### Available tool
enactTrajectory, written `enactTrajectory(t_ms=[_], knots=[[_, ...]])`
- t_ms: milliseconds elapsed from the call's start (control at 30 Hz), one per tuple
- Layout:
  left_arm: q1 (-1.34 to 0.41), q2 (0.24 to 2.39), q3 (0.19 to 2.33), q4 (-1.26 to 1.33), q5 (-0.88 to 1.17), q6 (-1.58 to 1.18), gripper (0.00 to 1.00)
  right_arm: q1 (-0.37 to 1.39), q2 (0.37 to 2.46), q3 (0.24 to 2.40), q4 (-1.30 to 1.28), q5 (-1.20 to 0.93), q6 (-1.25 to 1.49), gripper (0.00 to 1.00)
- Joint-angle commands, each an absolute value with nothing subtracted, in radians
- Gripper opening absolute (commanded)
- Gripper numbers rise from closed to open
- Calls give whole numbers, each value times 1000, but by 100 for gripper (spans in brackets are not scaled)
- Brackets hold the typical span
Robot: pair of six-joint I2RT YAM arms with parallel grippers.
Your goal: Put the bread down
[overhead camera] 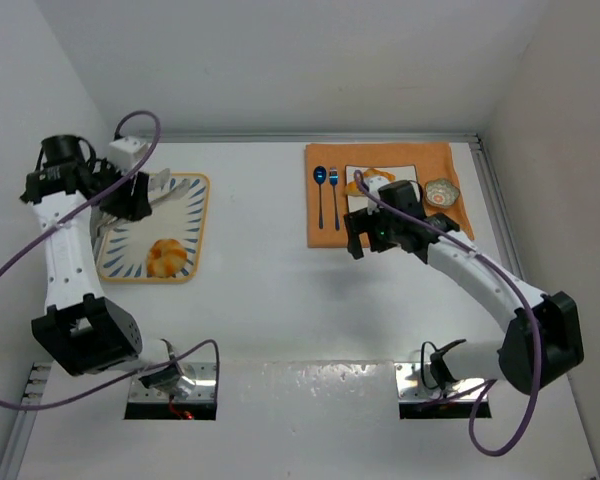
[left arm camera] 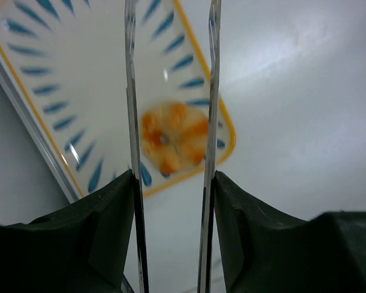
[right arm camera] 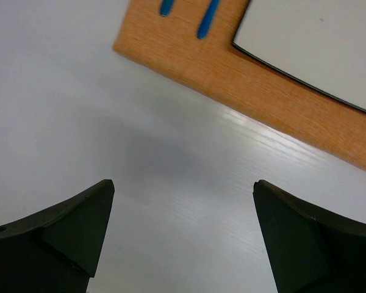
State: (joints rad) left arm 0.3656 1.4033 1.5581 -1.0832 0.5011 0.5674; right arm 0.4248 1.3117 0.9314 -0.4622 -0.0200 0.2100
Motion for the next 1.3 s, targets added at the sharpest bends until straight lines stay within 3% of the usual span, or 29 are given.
enactTrajectory(t_ms=[0,300,600,1033,1267], knots=[[446,1326,1462,-1261,549,761,56,500,1336,982,-489,29,202,96],[623,1302,1290,-1301,583,896,56,583,1269,897,-471,46,250,96],[634,1229,1119,-1215,541,919,59,606,1210,845,-485,95,235,96],[643,1183,1210,-1161,522,796,59,609,1230,854,-477,66,232,96],[643,1183,1089,-1132,469,765,60,607,1216,830,-468,64,241,96]])
